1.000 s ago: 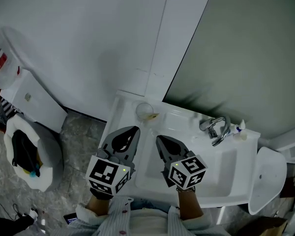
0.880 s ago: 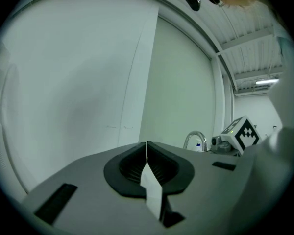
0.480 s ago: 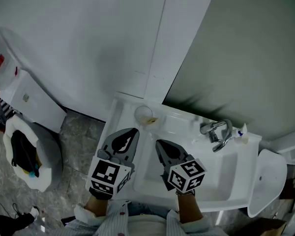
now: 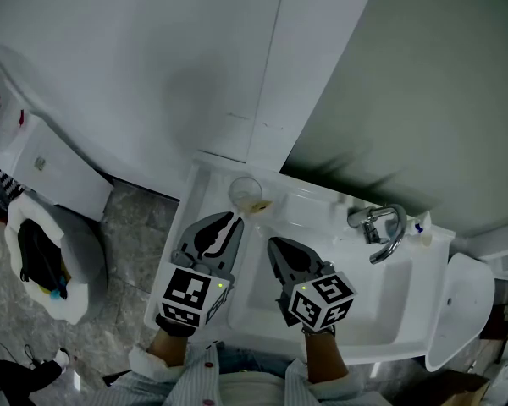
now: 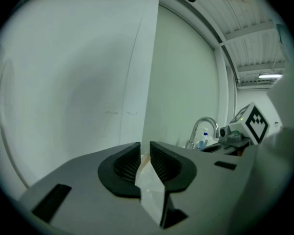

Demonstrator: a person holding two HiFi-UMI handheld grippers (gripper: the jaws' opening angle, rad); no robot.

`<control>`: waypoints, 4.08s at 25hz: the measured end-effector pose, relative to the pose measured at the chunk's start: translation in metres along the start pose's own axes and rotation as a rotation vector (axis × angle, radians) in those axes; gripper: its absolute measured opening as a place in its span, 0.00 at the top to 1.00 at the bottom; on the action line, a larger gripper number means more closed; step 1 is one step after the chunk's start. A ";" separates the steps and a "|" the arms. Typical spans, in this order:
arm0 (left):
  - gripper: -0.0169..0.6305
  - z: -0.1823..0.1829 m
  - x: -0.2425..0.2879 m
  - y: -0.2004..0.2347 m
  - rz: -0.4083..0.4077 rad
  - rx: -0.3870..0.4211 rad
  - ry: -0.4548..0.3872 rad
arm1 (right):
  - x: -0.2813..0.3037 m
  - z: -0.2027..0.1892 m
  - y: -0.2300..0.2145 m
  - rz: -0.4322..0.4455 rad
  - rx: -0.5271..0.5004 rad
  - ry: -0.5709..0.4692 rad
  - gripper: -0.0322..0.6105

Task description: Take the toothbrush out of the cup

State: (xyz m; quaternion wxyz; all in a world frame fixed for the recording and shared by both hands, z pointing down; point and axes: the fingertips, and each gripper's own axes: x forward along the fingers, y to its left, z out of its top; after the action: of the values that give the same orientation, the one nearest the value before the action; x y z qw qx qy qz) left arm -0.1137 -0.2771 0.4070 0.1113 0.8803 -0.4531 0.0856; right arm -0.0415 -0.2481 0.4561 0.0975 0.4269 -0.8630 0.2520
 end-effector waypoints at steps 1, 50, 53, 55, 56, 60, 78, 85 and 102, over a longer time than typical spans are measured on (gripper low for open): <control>0.87 -0.002 0.003 0.001 -0.001 0.000 0.005 | 0.001 -0.001 -0.001 -0.001 0.004 0.003 0.93; 0.63 -0.071 0.106 0.016 -0.053 0.139 0.174 | 0.039 -0.058 -0.049 -0.039 0.158 0.123 0.93; 0.64 -0.072 0.108 0.019 -0.047 0.140 0.175 | 0.040 -0.058 -0.050 -0.041 0.160 0.122 0.93; 0.67 -0.073 0.109 0.020 -0.043 0.143 0.175 | 0.040 -0.058 -0.051 -0.043 0.159 0.122 0.93; 0.68 -0.073 0.109 0.020 -0.041 0.145 0.176 | 0.039 -0.058 -0.052 -0.044 0.159 0.123 0.93; 0.74 -0.078 0.110 0.023 -0.027 0.152 0.196 | 0.039 -0.058 -0.054 -0.050 0.162 0.126 0.93; 0.89 -0.077 0.109 0.035 -0.003 0.142 0.195 | 0.040 -0.056 -0.053 -0.061 0.168 0.123 0.93; 0.90 -0.072 0.107 0.036 -0.012 0.139 0.180 | 0.038 -0.054 -0.050 -0.068 0.163 0.117 0.93; 0.90 -0.053 0.094 0.028 -0.025 0.158 0.141 | 0.029 -0.041 -0.040 -0.072 0.127 0.098 0.93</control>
State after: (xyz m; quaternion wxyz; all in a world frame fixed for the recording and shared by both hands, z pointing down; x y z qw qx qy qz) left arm -0.0848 -0.3518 0.4847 0.0741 0.8838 -0.4248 0.1816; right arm -0.0300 -0.2665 0.5163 0.1213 0.4499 -0.8237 0.3230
